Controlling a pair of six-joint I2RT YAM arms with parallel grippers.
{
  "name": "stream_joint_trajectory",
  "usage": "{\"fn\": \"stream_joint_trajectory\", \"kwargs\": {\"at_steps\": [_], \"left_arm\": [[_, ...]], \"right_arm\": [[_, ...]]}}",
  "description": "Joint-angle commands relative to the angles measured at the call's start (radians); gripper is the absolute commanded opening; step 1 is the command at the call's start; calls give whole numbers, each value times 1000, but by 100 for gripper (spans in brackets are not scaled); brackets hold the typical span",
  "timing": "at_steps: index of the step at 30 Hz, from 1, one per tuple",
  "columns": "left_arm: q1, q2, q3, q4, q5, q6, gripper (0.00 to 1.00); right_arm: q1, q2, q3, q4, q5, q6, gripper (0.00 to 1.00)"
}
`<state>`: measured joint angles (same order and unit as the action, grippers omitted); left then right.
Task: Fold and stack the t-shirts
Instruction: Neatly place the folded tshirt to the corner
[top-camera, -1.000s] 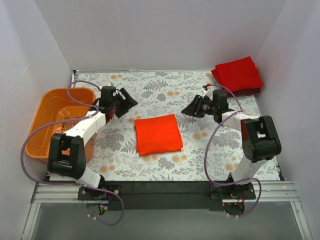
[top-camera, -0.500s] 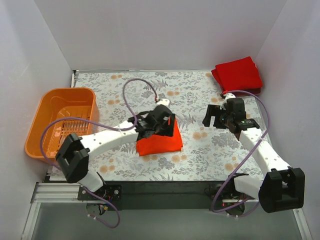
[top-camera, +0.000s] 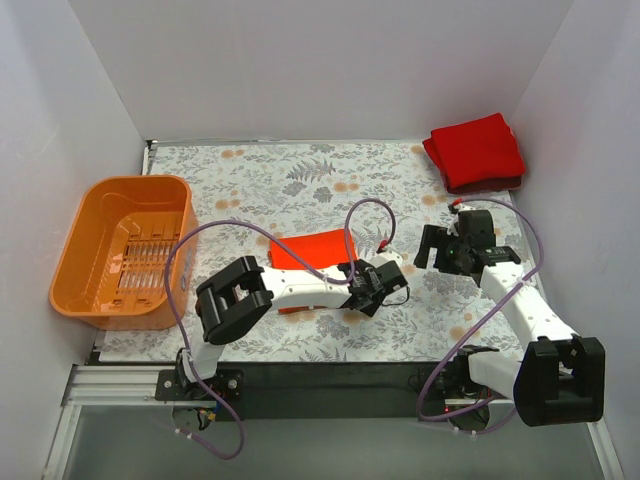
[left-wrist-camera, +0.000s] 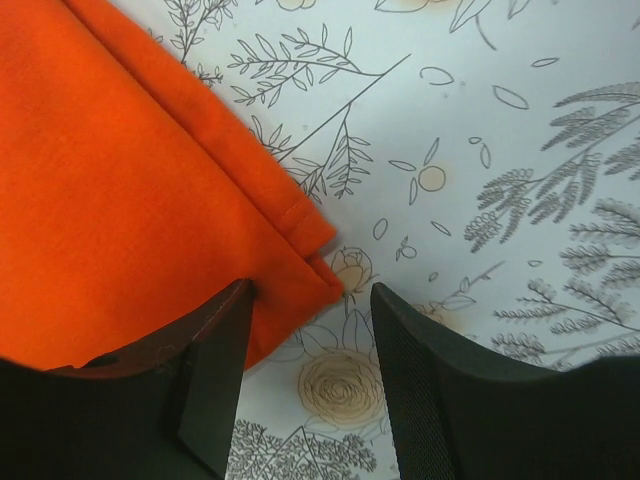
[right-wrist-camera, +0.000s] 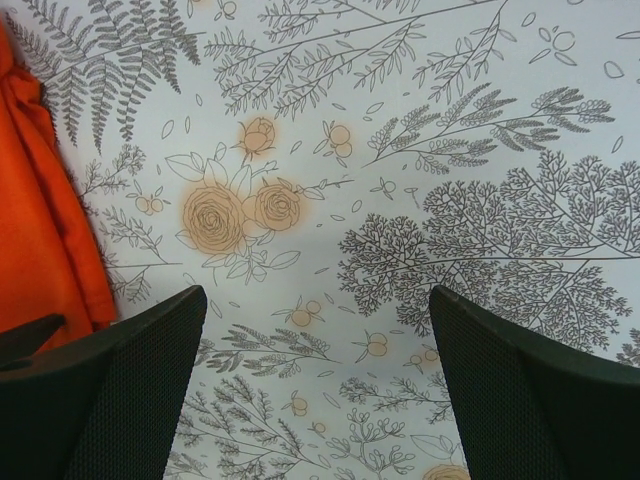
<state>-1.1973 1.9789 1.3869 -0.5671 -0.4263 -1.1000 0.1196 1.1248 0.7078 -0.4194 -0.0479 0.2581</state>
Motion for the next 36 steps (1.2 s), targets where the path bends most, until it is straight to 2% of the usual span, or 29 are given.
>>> {"fn": "stream_joint_trajectory", "kwargs": {"at_steps": [1, 5, 9, 11, 15, 19, 21, 23, 24, 26, 31, 32, 36], "left_arm": [[-8, 20, 49, -2, -81, 35, 49], [-10, 44, 47, 13, -68, 46, 49], [-8, 55, 28, 7, -81, 40, 38], [-8, 48, 14, 1, -85, 38, 37], [-12, 18, -8, -17, -115, 43, 44], [-10, 11, -12, -17, -98, 66, 46], [-12, 17, -12, -17, -88, 65, 38], [-12, 26, -15, -19, -88, 61, 24], [-12, 26, -17, -19, -89, 55, 10], [-12, 18, -19, -20, -104, 51, 0], [-12, -47, -31, -13, -120, 5, 0], [-10, -76, -40, -7, -118, -3, 0], [-12, -141, -66, 15, -106, -30, 0]], "right_arm": [[-5, 4, -25, 30, -50, -6, 98], [-5, 15, -39, 51, -86, -10, 98], [-5, 32, -54, 77, -136, -7, 98], [-5, 36, -64, 94, -165, -2, 98], [-5, 40, -73, 108, -178, 1, 97], [-6, 47, -73, 120, -199, 9, 97], [-5, 47, -77, 131, -210, 23, 97], [-6, 47, -87, 146, -231, 33, 97], [-5, 47, -97, 155, -240, 46, 97], [-6, 55, -111, 191, -277, 65, 97], [-6, 104, -188, 355, -427, 229, 98], [-5, 116, -205, 449, -453, 263, 98], [12, 199, -257, 643, -552, 403, 98]]}}
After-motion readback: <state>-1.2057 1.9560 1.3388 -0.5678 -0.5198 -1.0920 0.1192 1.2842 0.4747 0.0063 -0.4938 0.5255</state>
